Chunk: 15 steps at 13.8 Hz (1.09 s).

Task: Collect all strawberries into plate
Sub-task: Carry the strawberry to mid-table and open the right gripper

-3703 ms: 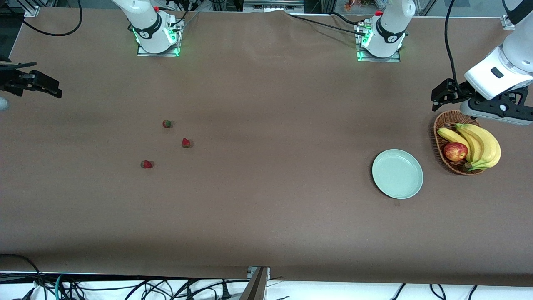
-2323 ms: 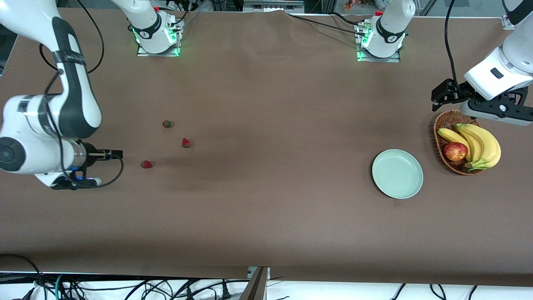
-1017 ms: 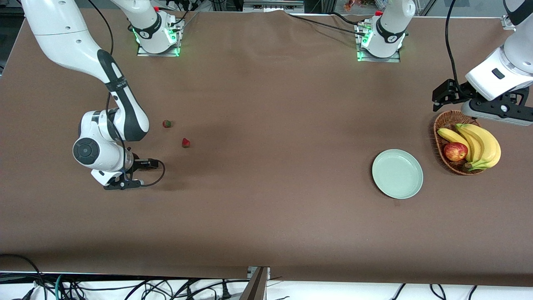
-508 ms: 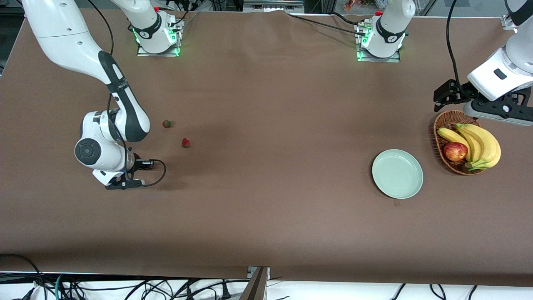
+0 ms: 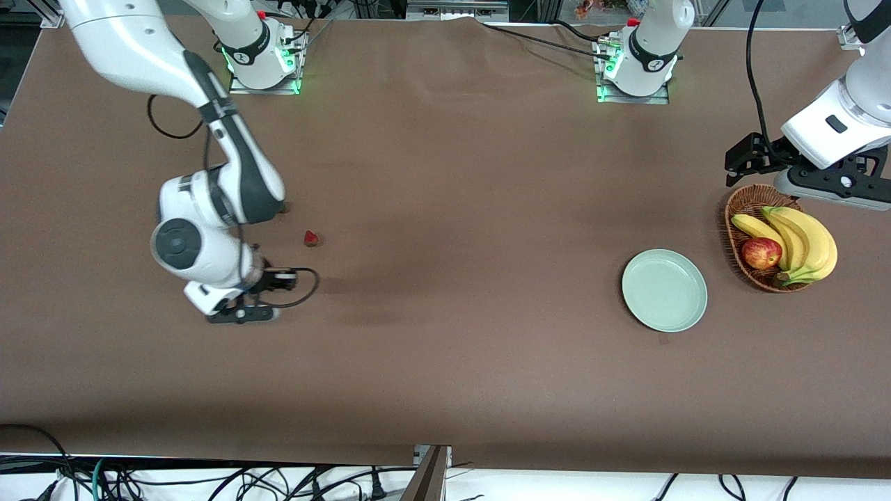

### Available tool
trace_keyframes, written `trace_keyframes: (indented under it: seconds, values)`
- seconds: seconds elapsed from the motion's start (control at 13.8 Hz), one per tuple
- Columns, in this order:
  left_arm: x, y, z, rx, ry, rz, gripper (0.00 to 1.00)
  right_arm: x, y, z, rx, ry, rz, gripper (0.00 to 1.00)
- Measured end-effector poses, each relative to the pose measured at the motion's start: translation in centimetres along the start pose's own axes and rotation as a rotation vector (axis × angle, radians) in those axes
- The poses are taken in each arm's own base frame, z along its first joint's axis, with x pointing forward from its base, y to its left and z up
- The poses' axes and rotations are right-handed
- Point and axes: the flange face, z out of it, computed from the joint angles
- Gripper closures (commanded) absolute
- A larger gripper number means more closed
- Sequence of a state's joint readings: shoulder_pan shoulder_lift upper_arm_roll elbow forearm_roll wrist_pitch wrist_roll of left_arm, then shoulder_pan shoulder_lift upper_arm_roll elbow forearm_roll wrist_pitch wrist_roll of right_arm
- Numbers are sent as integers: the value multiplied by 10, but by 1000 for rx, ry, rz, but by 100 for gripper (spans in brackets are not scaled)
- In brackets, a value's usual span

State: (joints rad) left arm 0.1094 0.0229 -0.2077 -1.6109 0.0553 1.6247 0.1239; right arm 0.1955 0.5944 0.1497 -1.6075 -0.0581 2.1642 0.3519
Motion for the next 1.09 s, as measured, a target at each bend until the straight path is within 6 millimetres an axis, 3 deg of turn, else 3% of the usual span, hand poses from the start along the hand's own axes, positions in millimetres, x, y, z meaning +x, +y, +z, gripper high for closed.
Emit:
trace_keyframes:
  seconds: [0.36, 0.58, 0.8, 1.02, 1.09]
  values:
    - [0, -1, 0, 0, -1, -2, 0, -72, -219, 24, 69, 57, 198, 100]
    - [0, -2, 1, 0, -1, -3, 0, -117, -310, 53, 182, 114, 241, 100]
    - [0, -2, 1, 0, -1, -3, 0, -157, -363, 94, 266, 130, 279, 100]
    - [0, -2, 1, 0, -2, -4, 0, -178, -384, 123, 327, 145, 278, 100]
    - [0, -2, 1, 0, -2, -4, 0, -179, -388, 125, 342, 155, 275, 87]
